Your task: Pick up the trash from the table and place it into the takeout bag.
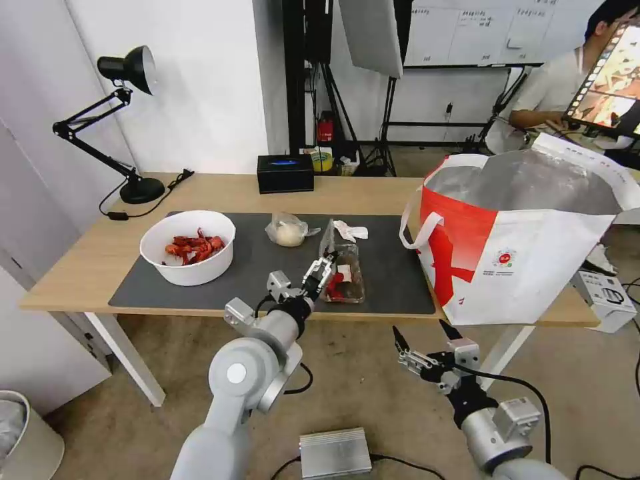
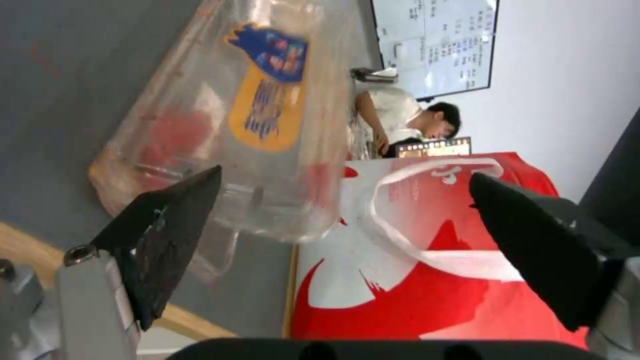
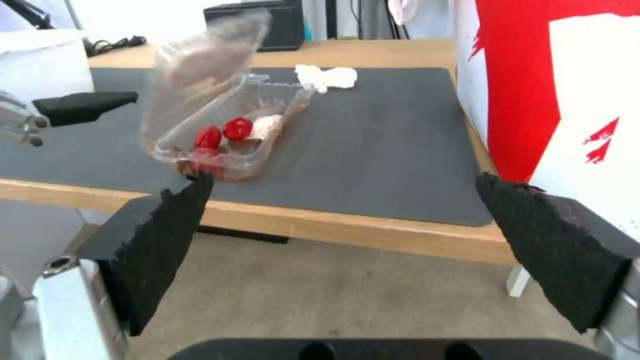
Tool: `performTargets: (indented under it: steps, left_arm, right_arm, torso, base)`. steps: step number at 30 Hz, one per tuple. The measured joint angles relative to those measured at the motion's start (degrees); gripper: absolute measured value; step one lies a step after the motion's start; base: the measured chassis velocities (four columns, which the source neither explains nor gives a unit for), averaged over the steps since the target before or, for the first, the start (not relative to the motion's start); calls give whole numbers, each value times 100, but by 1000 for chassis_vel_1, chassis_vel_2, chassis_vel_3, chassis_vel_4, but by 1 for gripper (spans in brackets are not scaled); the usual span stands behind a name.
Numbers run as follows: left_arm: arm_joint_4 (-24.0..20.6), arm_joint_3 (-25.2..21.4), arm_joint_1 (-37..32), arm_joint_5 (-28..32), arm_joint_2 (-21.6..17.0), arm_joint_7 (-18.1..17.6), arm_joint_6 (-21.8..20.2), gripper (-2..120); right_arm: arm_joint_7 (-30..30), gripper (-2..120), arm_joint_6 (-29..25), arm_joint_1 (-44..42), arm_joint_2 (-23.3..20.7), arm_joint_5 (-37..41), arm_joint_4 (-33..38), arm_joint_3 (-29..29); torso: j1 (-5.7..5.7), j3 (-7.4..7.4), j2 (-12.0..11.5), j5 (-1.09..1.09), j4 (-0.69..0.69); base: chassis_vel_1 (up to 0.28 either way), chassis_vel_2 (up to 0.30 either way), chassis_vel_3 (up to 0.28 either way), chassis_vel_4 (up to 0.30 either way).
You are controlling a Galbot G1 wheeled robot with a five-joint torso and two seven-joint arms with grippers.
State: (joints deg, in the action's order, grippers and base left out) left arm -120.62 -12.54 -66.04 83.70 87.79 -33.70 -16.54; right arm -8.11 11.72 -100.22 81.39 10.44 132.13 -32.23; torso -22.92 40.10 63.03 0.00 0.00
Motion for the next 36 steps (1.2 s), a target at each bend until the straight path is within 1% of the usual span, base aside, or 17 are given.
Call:
performTargets:
  steps: [8,16,18,19,20,22,23,24,27,28,29,30,31,32,34,35,36]
  left_arm:
    - [-11,23,-6,12,19,85,-4,100]
    - [12,101,123,-54,-99,192,-17,100]
    - [39,151,178,-161,-196,293,-85,96]
    - [77,228,235,-399,-321,418,-141,90]
    - [77,228,235,-399,-321,418,-141,90]
    - [152,397,348,-879,-559,625,-185,84]
    - [229,562,479,-1417,-835,882,-226,75]
    - [229,562,479,-1417,-835,882,-226,75]
    - [331,749,629,-2112,-1179,1229,-251,65]
    - [331,749,629,-2112,-1179,1229,-251,65]
    - [414,875,706,-2623,-1392,1497,-219,57]
    - [498,1010,778,-3093,-1597,1718,-159,52]
    - [550,1115,822,-3364,-1713,1883,-111,48]
    - [550,1115,822,-3364,-1713,1883,-111,48]
    - [690,1362,912,-4052,-1931,2234,44,36]
    - [742,1456,950,-4269,-1998,2346,94,31]
    - [742,1456,950,-4269,-1998,2346,94,31]
  right_arm:
    - [0,100,0,-56,-34,16,69,-48]
    - [-3,100,0,-128,-37,24,143,-100]
    - [-4,100,-1,-140,-41,26,159,-108]
    - [-5,100,-1,-147,-48,29,173,-115]
    - [-5,100,-1,-147,-48,29,173,-115]
    - [-5,100,-2,-151,-63,37,188,-126]
    - [-5,100,-3,-157,-73,47,200,-146]
    - [-5,100,-3,-157,-73,47,200,-146]
    - [-5,100,-9,-170,-71,53,209,-154]
    - [-5,100,-9,-170,-71,53,209,-154]
    - [-6,100,-21,-183,-65,53,216,-155]
    - [-6,100,-36,-199,-63,57,218,-156]
    - [-6,100,-49,-207,-62,63,221,-156]
    - [-6,100,-49,-207,-62,63,221,-156]
    - [-5,100,-62,-211,-58,74,222,-159]
    - [-3,100,-62,-213,-56,77,227,-160]
    - [-3,100,-62,-213,-56,77,227,-160]
  torso:
    - [0,0,0,0,0]
    - [0,0,0,0,0]
    - [0,0,0,0,0]
    - [0,0,0,0,0]
    - [0,0,0,0,0]
    - [0,0,0,-1,0]
    - [0,0,0,0,0]
    - [0,0,0,0,0]
    - [0,0,0,-1,0]
    - [0,0,0,-1,0]
    - [0,0,0,-1,0]
    - [0,0,0,-1,0]
    - [0,0,0,-1,0]
    - [0,0,0,-1,0]
    - [0,0,0,-1,0]
    - [0,0,0,-1,0]
    - [0,0,0,-1,0]
  base:
    - [0,0,0,0]
    - [0,0,0,0]
    - [0,0,0,0]
    - [0,0,0,0]
    - [0,0,0,0]
    - [0,0,0,0]
    - [0,0,0,0]
    - [0,0,0,0]
    - [0,0,0,0]
    - [0,0,0,0]
    - [0,0,0,0]
    - [0,0,0,0]
    - [0,0,0,0]
    - [0,0,0,0]
    - [0,0,0,0]
    - [0,0,0,0]
    - [0,0,0,0]
